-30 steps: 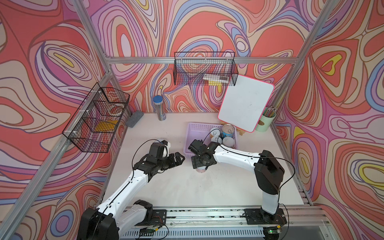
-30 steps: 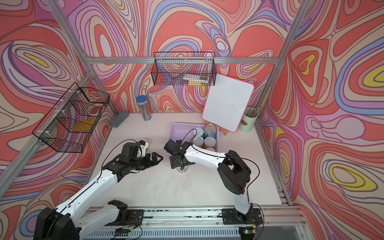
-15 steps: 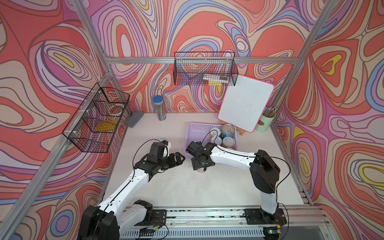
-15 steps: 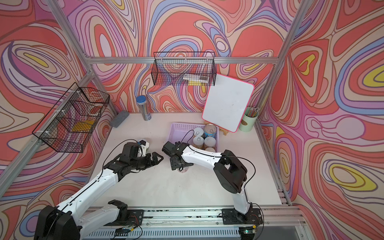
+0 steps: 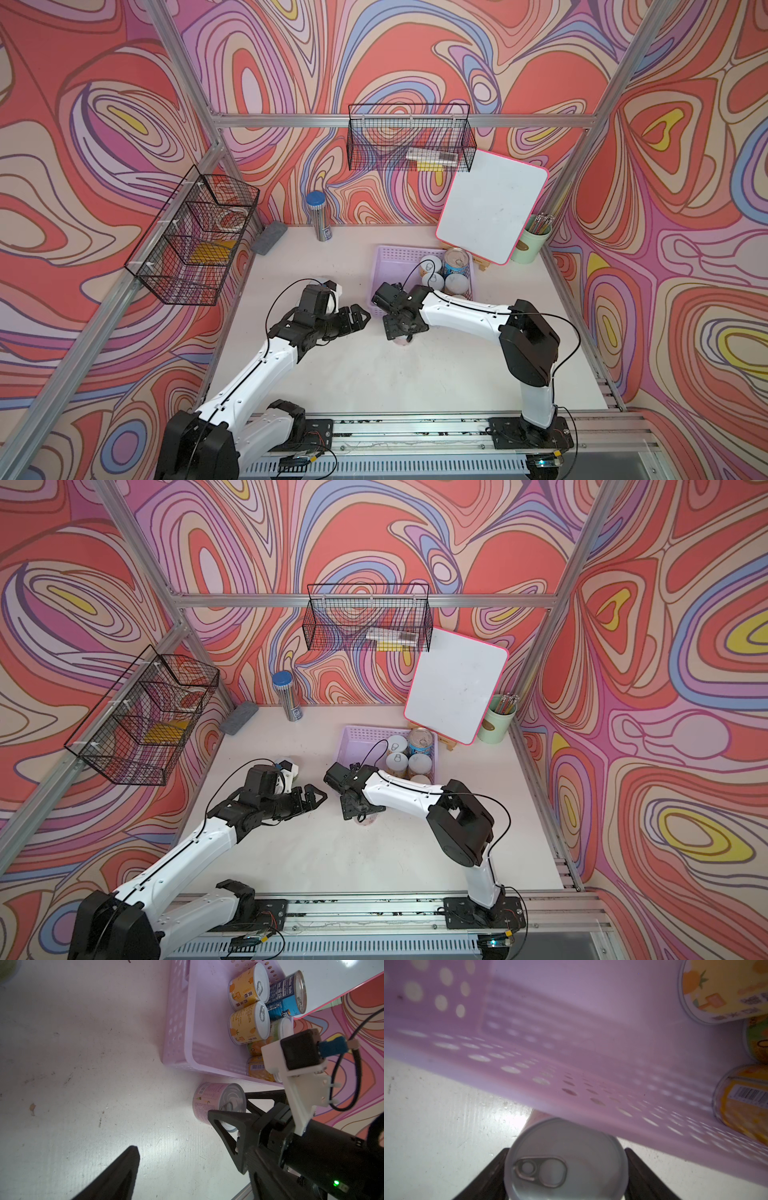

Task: Put the canned food in the basket
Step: Pick up the canned food from the center of the board.

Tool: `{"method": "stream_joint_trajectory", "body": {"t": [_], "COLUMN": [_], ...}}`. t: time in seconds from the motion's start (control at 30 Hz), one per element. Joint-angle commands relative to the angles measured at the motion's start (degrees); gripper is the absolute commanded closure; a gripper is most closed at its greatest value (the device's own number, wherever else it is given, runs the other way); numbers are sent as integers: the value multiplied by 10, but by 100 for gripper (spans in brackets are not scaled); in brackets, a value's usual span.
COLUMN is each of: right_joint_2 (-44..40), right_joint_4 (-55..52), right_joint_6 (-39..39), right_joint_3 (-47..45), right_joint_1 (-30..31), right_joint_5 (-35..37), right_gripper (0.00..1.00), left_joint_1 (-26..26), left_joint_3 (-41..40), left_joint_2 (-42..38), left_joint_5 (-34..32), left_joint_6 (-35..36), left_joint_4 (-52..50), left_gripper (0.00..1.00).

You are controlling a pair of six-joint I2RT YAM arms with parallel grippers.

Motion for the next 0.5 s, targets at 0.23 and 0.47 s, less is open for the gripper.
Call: {"method": "stream_joint_trajectory", "body": {"t": [0.23, 0.47], "right_joint_2": [-134, -178], "right_joint_4": [53, 51], "right_joint_6": [-9, -7], "right_joint_3": [-27, -26], "right_joint_1": [6, 5], "right_joint_5": [19, 54], "right_gripper": [63, 80], "left_joint_1": [-17, -64], "left_joint_3": [40, 70], "left_joint_2": [0, 8], "left_joint_5": [-3, -32], "left_joint_6": [21, 26], "left_joint_4": [-20, -28], "left_gripper": [14, 14]}}
